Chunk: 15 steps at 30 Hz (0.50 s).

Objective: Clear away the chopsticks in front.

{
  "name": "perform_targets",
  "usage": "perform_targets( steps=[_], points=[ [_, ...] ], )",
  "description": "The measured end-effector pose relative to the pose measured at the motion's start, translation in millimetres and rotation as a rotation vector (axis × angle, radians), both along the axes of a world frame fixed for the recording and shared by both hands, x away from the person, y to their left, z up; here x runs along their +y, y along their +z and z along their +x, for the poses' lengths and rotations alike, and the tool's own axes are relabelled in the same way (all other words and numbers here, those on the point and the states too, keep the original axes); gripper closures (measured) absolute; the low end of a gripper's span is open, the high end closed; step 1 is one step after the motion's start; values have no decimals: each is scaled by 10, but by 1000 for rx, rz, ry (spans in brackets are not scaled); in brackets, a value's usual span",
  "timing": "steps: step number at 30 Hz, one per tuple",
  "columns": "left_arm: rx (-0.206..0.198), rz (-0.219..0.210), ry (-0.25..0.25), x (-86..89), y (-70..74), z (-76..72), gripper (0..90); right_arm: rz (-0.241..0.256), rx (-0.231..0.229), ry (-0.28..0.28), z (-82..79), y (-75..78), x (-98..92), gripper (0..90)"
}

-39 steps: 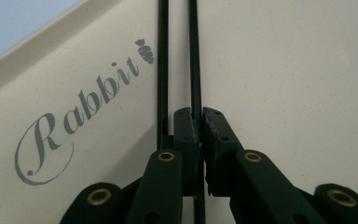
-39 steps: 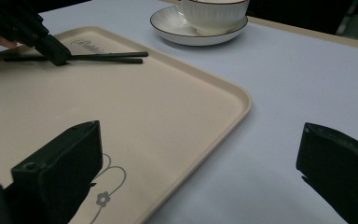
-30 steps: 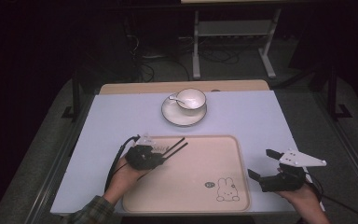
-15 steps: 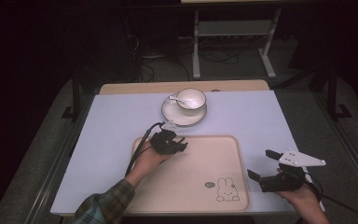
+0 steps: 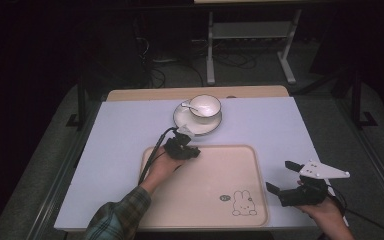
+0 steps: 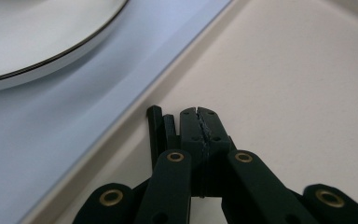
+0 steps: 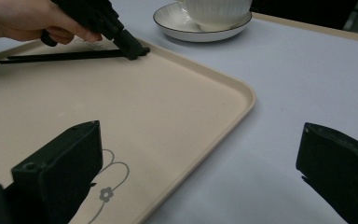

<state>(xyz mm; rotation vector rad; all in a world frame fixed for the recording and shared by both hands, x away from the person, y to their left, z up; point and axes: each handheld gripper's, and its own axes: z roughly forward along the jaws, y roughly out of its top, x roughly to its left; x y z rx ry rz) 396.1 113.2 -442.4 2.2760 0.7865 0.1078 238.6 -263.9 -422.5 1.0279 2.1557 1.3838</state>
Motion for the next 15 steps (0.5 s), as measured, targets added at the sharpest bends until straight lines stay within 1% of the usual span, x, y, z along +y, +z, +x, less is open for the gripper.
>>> perform_targets(
  steps=[2,8,15],
  points=[
    [4,-4,21,62,0,7,896,0,1,1,0,-1,0,0],
    [10,13,54,278,15,-2,896,1,2,2,-1,-1,1,0],
    [28,18,90,548,26,-99,895,2,1,1,-4,2,3,0]
  ],
)
